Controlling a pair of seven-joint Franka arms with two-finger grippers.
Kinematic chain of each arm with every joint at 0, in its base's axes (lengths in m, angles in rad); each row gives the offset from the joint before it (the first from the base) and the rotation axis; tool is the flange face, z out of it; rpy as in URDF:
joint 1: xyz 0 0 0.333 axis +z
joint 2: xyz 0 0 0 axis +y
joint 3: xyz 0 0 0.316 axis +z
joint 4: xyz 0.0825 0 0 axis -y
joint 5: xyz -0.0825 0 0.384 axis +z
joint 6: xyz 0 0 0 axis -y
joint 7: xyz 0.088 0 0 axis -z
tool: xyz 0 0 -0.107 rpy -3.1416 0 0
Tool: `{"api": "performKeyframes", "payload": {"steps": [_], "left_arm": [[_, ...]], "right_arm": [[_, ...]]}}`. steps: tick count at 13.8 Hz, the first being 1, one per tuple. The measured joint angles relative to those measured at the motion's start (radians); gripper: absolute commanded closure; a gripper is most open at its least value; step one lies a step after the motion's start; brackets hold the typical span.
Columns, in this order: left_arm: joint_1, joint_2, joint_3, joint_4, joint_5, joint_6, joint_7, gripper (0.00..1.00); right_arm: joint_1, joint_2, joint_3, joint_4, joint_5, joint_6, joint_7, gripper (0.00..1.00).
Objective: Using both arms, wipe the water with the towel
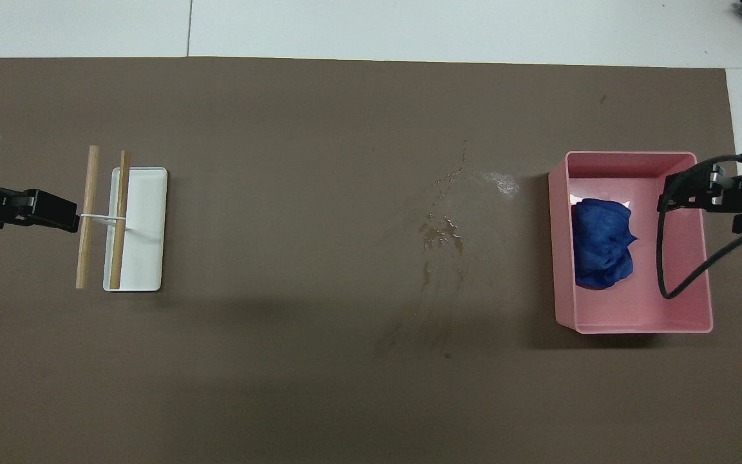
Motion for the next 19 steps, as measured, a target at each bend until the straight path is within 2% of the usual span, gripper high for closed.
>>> {"api": "performKeyframes", "payload": {"steps": [10, 15, 19], "left_arm": [[0.000, 0.000, 0.000, 0.000, 0.000, 0.000, 0.000, 0.00], [0.000, 0.000, 0.000, 0.000, 0.000, 0.000, 0.000, 0.00], [0.000, 0.000, 0.000, 0.000, 0.000, 0.000, 0.000, 0.00]], "right_arm": [[-0.013, -0.004, -0.013, 0.005, -0.001, -0.056, -0.081, 0.01], [0.046, -0.006, -0.092, -0.004, -0.012, -0.074, -0.157, 0.01], [0.046, -0.013, -0.103, -0.027, -0.013, -0.072, -0.194, 0.01]]}}
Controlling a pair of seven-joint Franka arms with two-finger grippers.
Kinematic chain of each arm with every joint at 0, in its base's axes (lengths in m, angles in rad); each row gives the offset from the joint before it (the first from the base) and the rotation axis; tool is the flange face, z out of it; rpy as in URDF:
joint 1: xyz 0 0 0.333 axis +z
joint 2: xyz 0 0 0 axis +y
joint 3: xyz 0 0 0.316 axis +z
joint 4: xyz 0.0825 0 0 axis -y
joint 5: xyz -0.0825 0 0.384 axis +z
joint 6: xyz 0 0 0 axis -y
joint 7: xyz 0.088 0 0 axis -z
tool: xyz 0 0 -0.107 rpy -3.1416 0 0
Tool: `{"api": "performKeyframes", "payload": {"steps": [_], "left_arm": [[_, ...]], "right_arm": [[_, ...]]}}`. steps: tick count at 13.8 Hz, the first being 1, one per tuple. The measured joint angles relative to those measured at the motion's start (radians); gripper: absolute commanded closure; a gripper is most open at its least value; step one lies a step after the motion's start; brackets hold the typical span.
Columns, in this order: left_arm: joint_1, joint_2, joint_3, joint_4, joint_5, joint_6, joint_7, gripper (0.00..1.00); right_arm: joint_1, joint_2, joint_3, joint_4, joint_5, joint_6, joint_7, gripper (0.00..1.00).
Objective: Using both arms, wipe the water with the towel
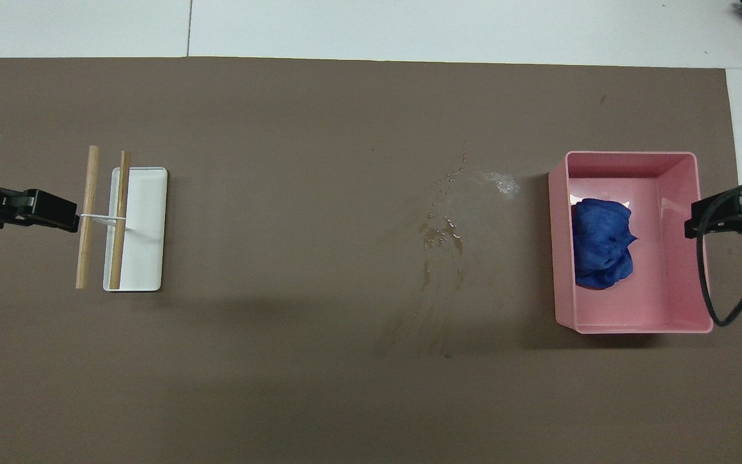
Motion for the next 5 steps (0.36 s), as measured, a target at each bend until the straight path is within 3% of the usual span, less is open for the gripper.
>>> {"api": "performKeyframes", "payload": {"steps": [5], "left_arm": [[0.000, 0.000, 0.000, 0.000, 0.000, 0.000, 0.000, 0.00]], "right_arm": [[0.001, -0.007, 0.000, -0.011, -0.002, 0.007, 0.000, 0.01]]}}
